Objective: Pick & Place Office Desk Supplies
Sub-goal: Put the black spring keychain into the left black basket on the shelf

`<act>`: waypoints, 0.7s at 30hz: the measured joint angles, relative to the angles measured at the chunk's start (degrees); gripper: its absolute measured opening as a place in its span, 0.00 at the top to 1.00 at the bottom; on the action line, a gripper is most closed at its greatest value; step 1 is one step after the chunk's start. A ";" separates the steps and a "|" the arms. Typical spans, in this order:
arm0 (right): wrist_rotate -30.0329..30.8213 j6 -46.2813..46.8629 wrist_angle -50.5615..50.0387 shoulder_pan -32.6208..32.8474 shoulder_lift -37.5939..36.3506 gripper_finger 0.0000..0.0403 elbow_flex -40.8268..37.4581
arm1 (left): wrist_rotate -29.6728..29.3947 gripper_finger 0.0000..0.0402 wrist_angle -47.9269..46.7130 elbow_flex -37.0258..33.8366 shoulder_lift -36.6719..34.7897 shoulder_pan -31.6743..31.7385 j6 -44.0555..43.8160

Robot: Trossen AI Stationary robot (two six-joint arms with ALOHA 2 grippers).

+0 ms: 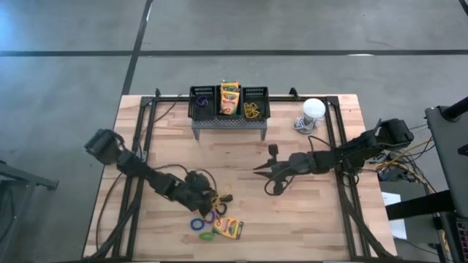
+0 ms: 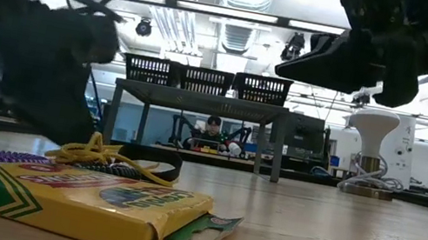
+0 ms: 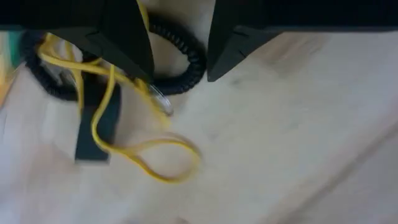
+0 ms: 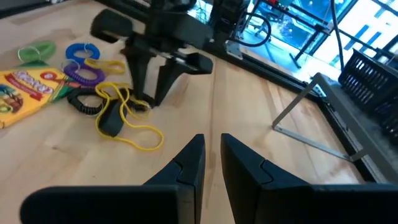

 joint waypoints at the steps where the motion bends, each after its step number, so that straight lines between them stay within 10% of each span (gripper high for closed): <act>1: 0.00 -0.90 0.00 0.00 0.00 0.88 -0.02 | -0.73 0.63 -1.24 1.26 1.47 0.00 2.22; 14: 0.00 -0.25 0.04 -0.28 0.09 0.88 0.68 | 0.75 0.91 -25.82 13.65 2.74 0.76 11.64; 21: -0.01 1.68 -0.54 -0.28 0.09 0.88 0.61 | -10.91 0.97 -38.07 20.72 -2.12 -0.18 11.75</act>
